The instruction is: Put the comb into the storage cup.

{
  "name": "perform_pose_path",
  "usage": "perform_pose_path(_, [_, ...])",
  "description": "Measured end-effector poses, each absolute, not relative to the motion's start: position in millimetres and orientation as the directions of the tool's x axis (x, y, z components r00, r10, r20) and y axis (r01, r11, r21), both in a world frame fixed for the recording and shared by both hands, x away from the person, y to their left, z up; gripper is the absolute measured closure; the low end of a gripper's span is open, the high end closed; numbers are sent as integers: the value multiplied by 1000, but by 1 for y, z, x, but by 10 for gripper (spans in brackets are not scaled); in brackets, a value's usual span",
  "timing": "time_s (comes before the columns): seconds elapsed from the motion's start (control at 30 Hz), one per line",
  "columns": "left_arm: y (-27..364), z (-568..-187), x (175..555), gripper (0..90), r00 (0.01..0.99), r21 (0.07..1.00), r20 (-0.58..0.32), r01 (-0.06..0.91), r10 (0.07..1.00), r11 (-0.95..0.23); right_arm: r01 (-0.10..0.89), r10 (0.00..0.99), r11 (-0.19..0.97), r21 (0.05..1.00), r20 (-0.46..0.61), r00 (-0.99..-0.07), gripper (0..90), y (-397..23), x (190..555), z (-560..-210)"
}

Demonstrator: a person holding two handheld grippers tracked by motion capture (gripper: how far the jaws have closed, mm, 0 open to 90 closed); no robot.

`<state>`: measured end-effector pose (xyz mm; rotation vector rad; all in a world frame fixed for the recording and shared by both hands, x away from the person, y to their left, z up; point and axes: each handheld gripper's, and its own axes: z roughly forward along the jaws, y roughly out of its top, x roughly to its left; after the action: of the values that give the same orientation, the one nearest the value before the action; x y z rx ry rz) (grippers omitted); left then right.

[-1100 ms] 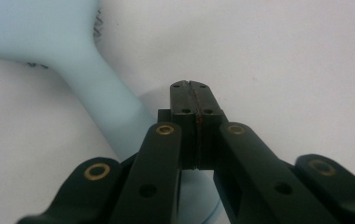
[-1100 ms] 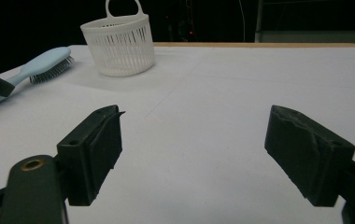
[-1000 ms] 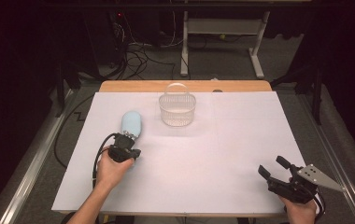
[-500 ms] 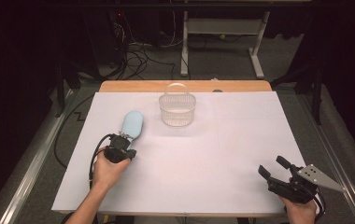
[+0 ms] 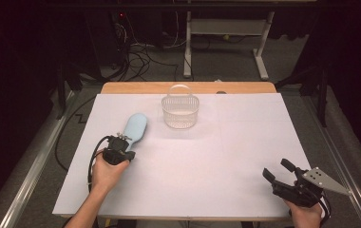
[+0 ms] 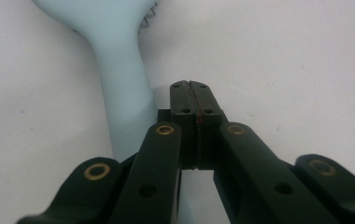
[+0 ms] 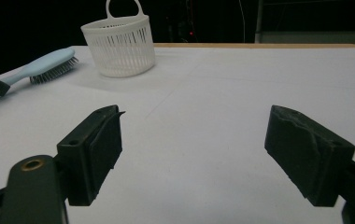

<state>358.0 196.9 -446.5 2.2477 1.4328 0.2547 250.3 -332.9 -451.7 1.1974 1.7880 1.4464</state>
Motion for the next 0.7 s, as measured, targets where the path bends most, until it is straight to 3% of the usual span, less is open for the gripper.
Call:
perform_pose_path(0.47, [205,-446,358,882,422,474,-86,814,902,-335,300,881,28,954,118,-458,196,-333,251,-452])
perform_pose_path(0.7, [204,-439,354,734,447,504,-116,796,887,-335,301,881,29,953,117,-458,197,-332,251,-452])
